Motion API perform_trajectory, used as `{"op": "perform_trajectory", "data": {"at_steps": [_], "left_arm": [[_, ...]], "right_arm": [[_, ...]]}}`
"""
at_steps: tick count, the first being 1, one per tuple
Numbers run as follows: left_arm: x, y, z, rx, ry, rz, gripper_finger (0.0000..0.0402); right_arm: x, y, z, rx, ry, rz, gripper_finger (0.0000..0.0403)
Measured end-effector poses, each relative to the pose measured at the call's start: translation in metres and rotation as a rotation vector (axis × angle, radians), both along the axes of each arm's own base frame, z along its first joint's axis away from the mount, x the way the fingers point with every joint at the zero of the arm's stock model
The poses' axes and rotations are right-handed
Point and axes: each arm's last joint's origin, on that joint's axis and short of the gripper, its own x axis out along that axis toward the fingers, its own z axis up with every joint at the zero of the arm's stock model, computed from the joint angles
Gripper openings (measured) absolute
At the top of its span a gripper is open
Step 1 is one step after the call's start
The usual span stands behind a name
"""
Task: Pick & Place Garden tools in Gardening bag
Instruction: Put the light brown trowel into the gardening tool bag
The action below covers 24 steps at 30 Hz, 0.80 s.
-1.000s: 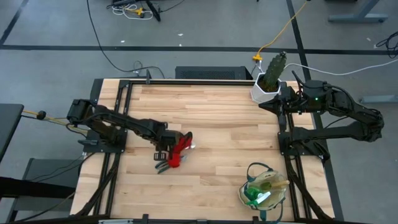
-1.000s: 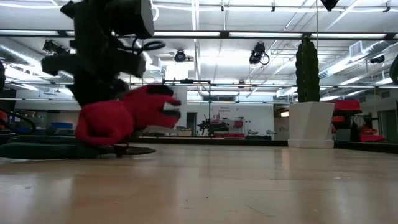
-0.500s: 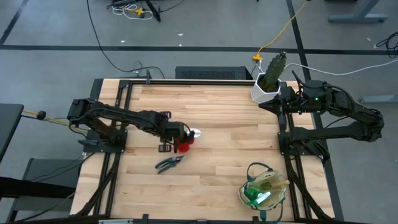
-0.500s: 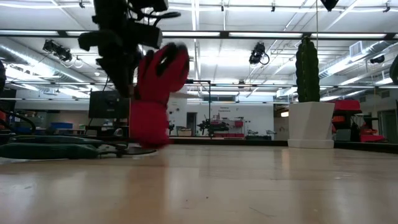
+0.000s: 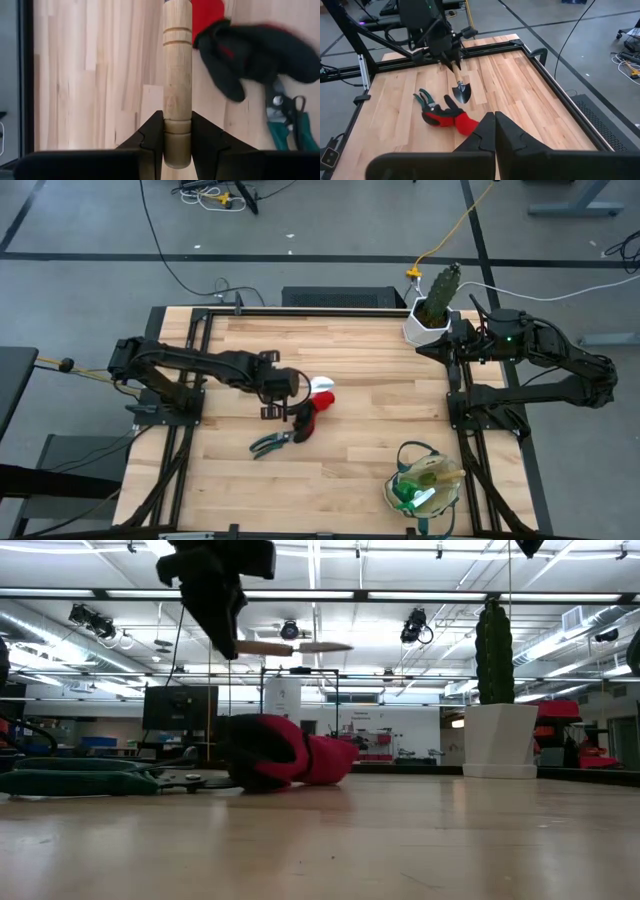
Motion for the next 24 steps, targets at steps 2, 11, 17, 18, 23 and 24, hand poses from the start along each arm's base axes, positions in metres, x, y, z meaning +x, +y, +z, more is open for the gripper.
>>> {"op": "perform_trajectory", "data": {"at_steps": [2, 11, 17, 18, 23, 24], "left_arm": [[0.001, 0.0, 0.004, -0.001, -0.016, 0.001, 0.0075], [0.008, 0.015, 0.021, -0.008, -0.091, 0.031, 0.0075], [0.022, 0.03, 0.031, -0.083, -0.259, 0.049, 0.0075], [0.025, 0.033, 0.033, -0.093, -0.296, 0.051, 0.0075], [0.036, 0.046, 0.042, -0.128, -0.459, 0.062, 0.0075], [0.037, 0.048, 0.044, -0.134, -0.487, 0.069, 0.0075]], "right_arm": [[0.0, 0.0, 0.0, -0.002, 0.001, 0.001, 0.0], [0.0, 0.0, 0.0, -0.021, 0.003, 0.009, 0.0], [0.0, 0.0, 0.0, -0.022, 0.003, 0.009, 0.0], [0.0, 0.0, 0.0, -0.022, 0.003, 0.009, 0.0], [0.0, 0.0, 0.001, -0.026, -0.006, 0.01, 0.0], [0.001, 0.0, 0.001, -0.027, -0.011, 0.01, 0.0]]}}
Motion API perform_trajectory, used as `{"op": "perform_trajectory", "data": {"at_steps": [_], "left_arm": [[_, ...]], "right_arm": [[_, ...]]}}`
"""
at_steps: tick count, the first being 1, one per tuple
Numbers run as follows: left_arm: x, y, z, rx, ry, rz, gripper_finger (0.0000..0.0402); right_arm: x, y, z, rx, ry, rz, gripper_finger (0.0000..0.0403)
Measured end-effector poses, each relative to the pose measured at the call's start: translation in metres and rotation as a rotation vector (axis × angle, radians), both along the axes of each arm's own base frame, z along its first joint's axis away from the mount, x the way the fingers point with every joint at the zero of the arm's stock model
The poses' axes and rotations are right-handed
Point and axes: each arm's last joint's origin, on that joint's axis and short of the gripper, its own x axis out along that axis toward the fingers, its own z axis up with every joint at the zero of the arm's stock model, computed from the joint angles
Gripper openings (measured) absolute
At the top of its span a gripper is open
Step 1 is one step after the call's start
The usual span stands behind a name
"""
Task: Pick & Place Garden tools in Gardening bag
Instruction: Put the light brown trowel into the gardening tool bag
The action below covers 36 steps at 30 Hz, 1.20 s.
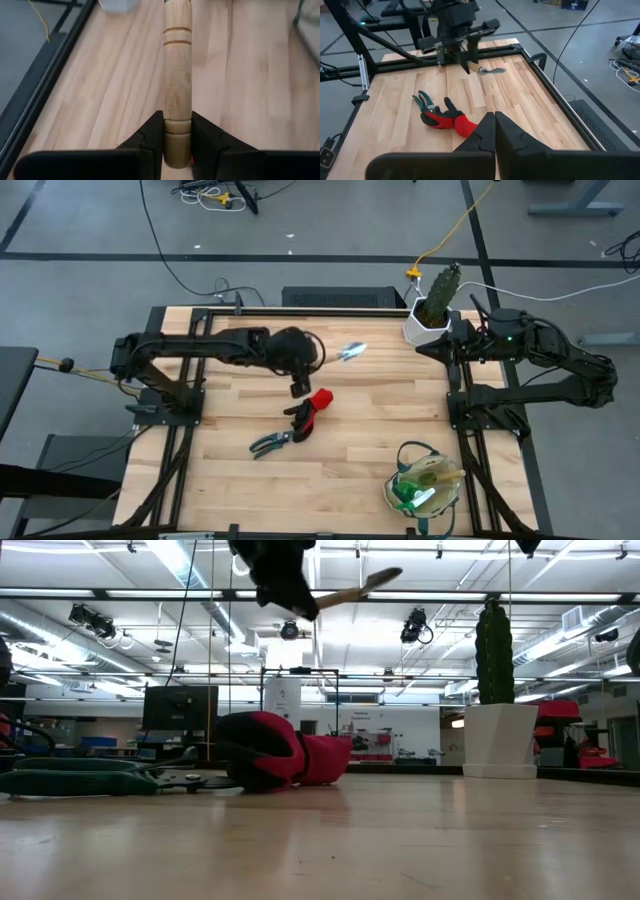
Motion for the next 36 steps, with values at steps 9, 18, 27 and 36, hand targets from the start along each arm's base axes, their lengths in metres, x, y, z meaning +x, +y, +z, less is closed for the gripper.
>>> {"op": "perform_trajectory", "data": {"at_steps": [9, 18, 27, 36], "left_arm": [[0.012, 0.019, 0.02, -0.058, -0.268, -0.001, 0.0075], [0.019, 0.027, 0.039, -0.108, -0.5, -0.002, 0.0076], [0.023, 0.027, 0.055, -0.115, -0.672, -0.006, 0.0076], [0.023, 0.027, 0.066, -0.115, -0.783, -0.013, 0.0076]], "right_arm": [[0.002, 0.0, 0.006, -0.029, -0.068, 0.006, 0.0], [0.015, -0.002, 0.012, -0.047, -0.127, 0.008, 0.0], [0.038, -0.006, 0.014, -0.07, -0.159, 0.012, 0.0], [0.069, -0.011, 0.014, -0.073, -0.214, -0.002, 0.0007]]}}
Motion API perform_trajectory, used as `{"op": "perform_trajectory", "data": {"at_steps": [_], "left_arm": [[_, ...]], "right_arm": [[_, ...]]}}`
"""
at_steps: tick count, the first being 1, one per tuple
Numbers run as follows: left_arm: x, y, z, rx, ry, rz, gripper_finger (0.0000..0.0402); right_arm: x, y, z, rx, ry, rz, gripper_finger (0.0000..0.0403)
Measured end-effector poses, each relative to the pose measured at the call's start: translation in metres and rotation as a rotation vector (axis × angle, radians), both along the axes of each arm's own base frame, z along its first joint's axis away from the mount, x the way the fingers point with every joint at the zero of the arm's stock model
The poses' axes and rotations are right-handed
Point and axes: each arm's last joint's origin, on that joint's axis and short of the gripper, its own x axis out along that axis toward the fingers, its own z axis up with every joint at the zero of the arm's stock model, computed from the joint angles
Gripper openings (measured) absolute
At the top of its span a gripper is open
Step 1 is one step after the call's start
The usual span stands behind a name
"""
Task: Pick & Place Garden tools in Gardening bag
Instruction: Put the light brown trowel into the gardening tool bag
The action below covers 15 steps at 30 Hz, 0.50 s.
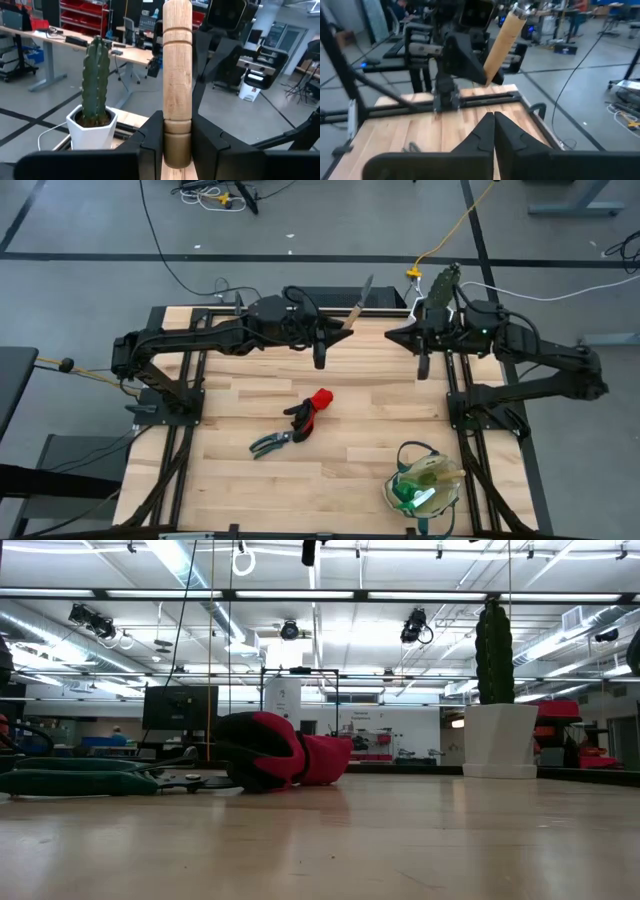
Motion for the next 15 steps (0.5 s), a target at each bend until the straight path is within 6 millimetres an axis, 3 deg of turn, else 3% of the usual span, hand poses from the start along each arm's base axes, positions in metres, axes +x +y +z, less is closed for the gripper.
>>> {"op": "perform_trajectory", "data": {"at_steps": [15], "left_arm": [[0.0, -0.001, 0.001, -0.002, -0.01, -0.021, 0.0076]], "right_arm": [[0.03, -0.007, -0.001, 0.073, -0.081, -0.055, 0.0157]]}}
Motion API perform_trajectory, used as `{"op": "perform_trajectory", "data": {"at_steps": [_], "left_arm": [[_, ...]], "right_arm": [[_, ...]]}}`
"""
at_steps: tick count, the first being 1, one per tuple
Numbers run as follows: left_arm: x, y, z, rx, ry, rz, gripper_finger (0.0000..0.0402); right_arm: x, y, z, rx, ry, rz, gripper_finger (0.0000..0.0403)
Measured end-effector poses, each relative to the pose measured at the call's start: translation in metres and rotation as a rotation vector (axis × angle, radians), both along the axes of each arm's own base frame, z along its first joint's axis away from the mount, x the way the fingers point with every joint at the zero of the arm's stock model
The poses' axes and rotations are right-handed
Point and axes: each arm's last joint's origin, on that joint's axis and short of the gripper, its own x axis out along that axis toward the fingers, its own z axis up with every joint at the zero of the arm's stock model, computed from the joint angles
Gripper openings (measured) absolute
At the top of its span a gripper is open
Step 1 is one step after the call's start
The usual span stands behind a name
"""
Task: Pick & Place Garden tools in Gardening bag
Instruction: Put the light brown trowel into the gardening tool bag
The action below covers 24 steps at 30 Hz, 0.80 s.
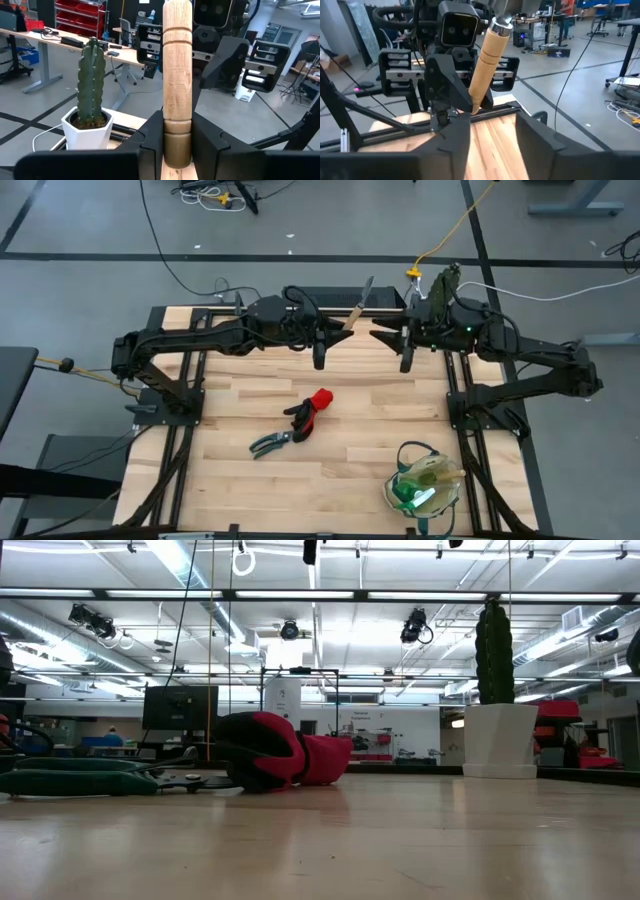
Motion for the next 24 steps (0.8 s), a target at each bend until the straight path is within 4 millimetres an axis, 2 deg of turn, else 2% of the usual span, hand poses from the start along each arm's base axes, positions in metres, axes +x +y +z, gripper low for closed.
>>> {"op": "perform_trajectory", "data": {"at_steps": [8, 16, 19, 24], "left_arm": [[-0.0003, 0.0016, 0.0012, -0.025, -0.016, 0.005, 0.0076], [-0.0004, 0.002, 0.0013, -0.045, -0.02, 0.006, 0.0076], [-0.0003, 0.0021, 0.0011, -0.058, -0.021, 0.006, 0.0076], [-0.0005, 0.0034, 0.0011, -0.099, -0.027, 0.009, 0.0076]], "right_arm": [[-0.0054, 0.0009, 0.004, -0.124, 0.0, 0.009, 0.0224], [-0.0055, 0.001, 0.0038, -0.324, 0.044, 0.023, 0.0256], [-0.0055, 0.0008, 0.0038, -0.454, 0.073, 0.026, 0.0258], [-0.0059, -0.0007, 0.0038, -0.766, 0.161, -0.001, 0.0259]]}}
